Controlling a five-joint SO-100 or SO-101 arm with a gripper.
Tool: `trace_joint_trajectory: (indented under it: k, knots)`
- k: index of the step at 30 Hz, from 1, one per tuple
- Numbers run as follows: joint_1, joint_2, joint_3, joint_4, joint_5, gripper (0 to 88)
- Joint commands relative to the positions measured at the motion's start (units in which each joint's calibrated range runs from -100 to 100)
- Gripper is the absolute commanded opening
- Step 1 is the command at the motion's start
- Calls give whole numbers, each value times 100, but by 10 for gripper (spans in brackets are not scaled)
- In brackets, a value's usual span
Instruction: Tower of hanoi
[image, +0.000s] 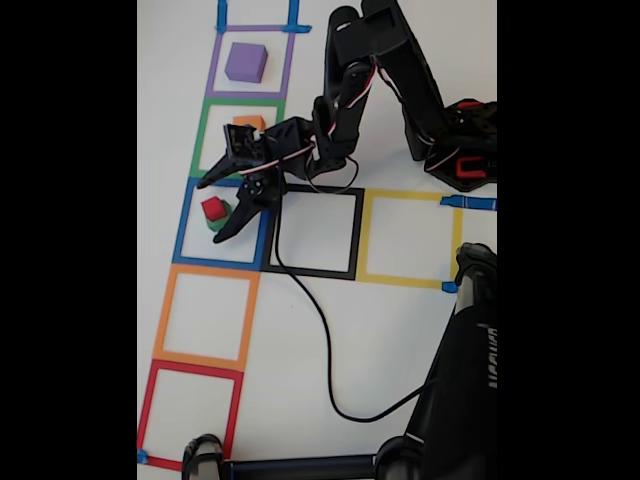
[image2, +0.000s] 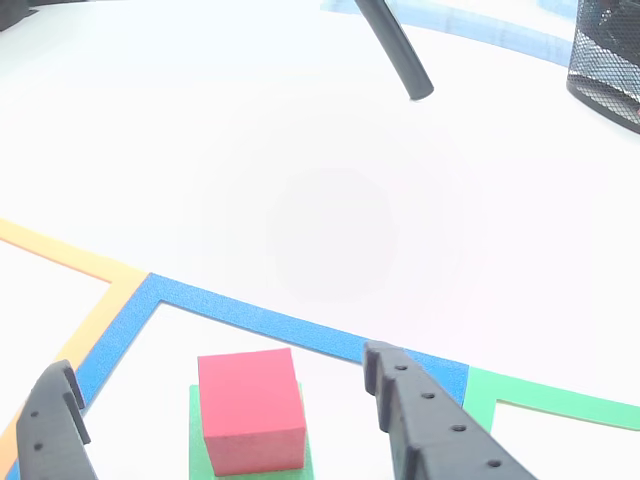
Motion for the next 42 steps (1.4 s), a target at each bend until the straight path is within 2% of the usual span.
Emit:
trace_joint_trajectory:
  k: [1,24,35,42]
  knots:
    - [-52,-8,-166,-148,36,319]
    - [-215,307,-184,-504,36,251]
    - [-234,371,-184,-496,36,148]
    - [-253,412,-229,-480,36,120]
